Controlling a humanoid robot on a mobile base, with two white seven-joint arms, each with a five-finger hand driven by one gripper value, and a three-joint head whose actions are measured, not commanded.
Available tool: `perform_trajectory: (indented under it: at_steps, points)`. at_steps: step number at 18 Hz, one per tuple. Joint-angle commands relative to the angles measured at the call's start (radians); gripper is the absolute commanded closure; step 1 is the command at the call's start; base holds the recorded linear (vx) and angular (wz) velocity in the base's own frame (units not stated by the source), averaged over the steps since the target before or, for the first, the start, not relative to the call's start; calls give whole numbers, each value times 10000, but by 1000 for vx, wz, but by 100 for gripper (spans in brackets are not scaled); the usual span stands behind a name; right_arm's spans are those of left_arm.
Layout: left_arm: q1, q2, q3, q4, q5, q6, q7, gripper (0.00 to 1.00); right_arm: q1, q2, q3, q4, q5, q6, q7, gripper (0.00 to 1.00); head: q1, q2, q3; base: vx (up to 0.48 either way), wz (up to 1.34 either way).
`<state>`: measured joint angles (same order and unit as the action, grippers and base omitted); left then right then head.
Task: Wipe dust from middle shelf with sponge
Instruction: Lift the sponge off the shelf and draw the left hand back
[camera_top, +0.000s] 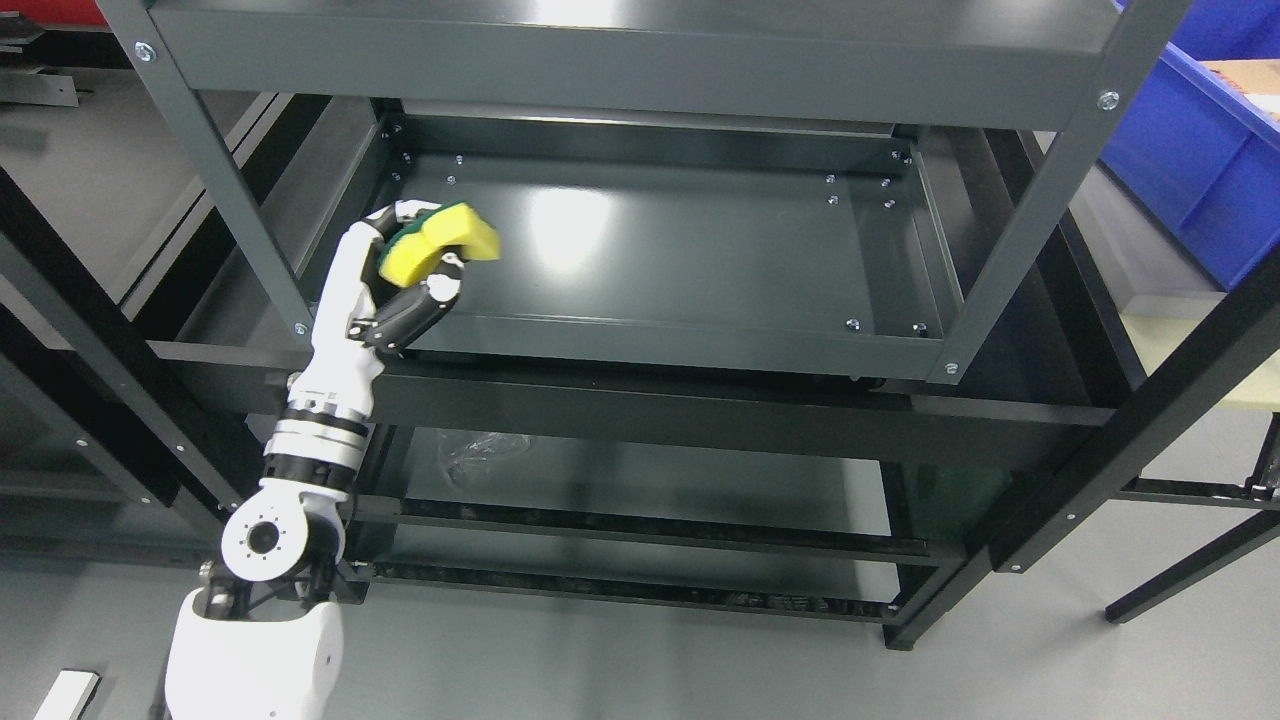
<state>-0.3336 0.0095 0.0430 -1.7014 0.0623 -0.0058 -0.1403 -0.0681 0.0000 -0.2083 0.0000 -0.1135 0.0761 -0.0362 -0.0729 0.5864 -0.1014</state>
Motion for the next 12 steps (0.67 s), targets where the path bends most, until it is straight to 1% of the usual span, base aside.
perform_trajectory:
  at_steps: [1,4,12]
  points:
    - [606,80,1290,-642,144,-3,-8,100,6,-175,12,-174,0,6,-6,0,0,0,0,0,0]
    - [575,80,998,-627,144,-3,-8,99,-9,-175,-3,-174,0,6,-6,0,0,0,0,0,0]
    - [498,80,829,-611,144,12,7,99,6,-175,-3,-174,0,6,-6,0,0,0,0,0,0]
